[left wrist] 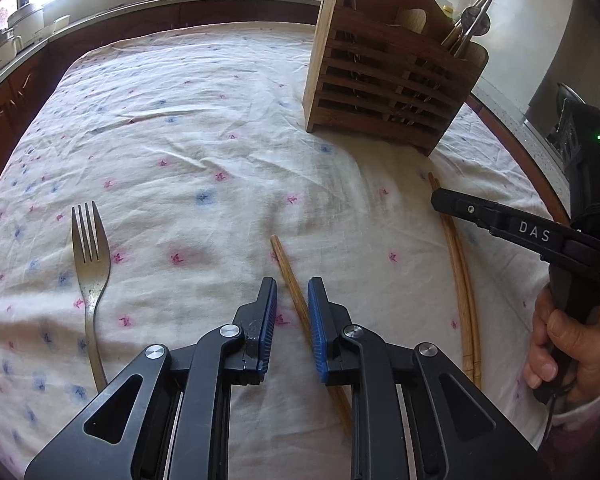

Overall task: Organize utensils
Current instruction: 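Close the left tool on a wooden chopstick while the right tool grasps another wooden chopstick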

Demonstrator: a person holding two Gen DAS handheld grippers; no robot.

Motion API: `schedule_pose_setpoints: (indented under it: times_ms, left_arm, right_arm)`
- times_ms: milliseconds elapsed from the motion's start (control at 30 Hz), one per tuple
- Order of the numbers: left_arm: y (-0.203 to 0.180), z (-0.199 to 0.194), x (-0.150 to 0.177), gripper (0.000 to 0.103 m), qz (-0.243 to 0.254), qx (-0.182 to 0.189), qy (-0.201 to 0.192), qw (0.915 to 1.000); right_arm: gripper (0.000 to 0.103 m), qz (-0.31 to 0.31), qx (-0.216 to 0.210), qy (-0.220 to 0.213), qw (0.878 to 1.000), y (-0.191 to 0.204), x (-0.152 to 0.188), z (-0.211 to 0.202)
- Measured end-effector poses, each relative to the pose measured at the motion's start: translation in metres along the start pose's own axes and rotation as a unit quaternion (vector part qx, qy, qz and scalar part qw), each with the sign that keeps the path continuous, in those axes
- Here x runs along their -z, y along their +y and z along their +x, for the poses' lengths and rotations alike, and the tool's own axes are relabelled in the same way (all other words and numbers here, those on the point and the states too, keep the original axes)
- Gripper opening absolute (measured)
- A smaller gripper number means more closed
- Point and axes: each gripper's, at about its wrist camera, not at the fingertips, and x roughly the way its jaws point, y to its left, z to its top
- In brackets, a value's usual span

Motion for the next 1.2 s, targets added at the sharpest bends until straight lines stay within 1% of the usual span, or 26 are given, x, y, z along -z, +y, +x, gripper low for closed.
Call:
schedule_pose_setpoints:
  times_ms: [200, 267, 367, 433, 500, 567, 633, 700, 767, 900, 933, 1000, 1033, 1100, 1200]
  left_arm:
    - [0.003, 0.002, -0.003, 0.016, -0.004, 0.011, 0.002, 0.9999]
    - [0.005, 0.002, -0.003, 0.016, -0.010, 0.018, 0.003, 0.9998]
    - [0.007, 0.001, -0.003, 0.016, -0.013, 0.024, 0.002, 0.9996]
    - [0.007, 0.000, -0.002, 0.016, -0.015, 0.026, 0.000, 0.9996]
    - [0.005, 0.001, -0.002, 0.016, -0.012, 0.023, 0.000, 0.9997]
    - [0.003, 0.001, -0.002, 0.017, -0.008, 0.021, 0.000, 0.9998]
    - [0.002, 0.001, -0.002, 0.017, -0.006, 0.020, 0.000, 0.9998]
    - [0.002, 0.001, -0.003, 0.017, -0.005, 0.020, 0.002, 0.9998]
    - [0.002, 0.001, -0.002, 0.017, -0.003, 0.020, 0.004, 0.9998]
    - [0.004, 0.000, -0.001, 0.017, -0.004, 0.025, 0.005, 0.9997]
    - [0.004, 0.001, -0.002, 0.017, -0.004, 0.025, 0.006, 0.9997]
    - [0.002, 0.002, -0.004, 0.017, -0.001, 0.019, 0.009, 0.9998]
    - [0.001, 0.003, -0.006, 0.017, 0.001, 0.016, 0.010, 0.9998]
    - [-0.002, 0.005, -0.009, 0.017, 0.005, 0.009, 0.013, 0.9999]
    - [-0.006, 0.007, -0.013, 0.017, 0.013, -0.002, 0.019, 0.9997]
  right_arm:
    - [0.027, -0.017, 0.010, -0.002, 1.000, 0.008, -0.008, 0.003]
    - [0.027, -0.020, 0.012, 0.007, 1.000, 0.008, -0.006, 0.004]
    - [0.027, -0.019, 0.012, -0.001, 1.000, 0.007, -0.002, -0.006]
    - [0.027, -0.015, 0.023, -0.007, 1.000, 0.003, 0.002, -0.012]
    - [0.027, -0.024, 0.034, 0.006, 0.999, 0.002, 0.004, -0.009]
    - [0.026, -0.026, 0.033, 0.006, 0.999, 0.001, 0.005, -0.010]
    - [0.026, -0.022, 0.022, 0.006, 0.999, 0.003, 0.004, -0.012]
    - [0.026, -0.039, 0.041, 0.016, 0.998, 0.010, 0.004, -0.008]
    - [0.024, -0.048, 0.048, 0.016, 0.998, 0.012, 0.004, -0.008]
    - [0.021, -0.032, 0.038, 0.015, 0.999, 0.000, 0.007, -0.013]
    - [0.021, -0.035, 0.044, 0.015, 0.998, 0.000, 0.008, -0.013]
    - [0.021, -0.050, 0.057, 0.017, 0.997, 0.004, 0.006, -0.012]
    - [0.024, -0.050, 0.057, 0.018, 0.997, 0.004, 0.003, -0.010]
    - [0.025, -0.048, 0.053, 0.021, 0.997, 0.005, -0.004, -0.004]
    - [0.027, -0.073, 0.066, 0.025, 0.995, 0.014, -0.011, 0.007]
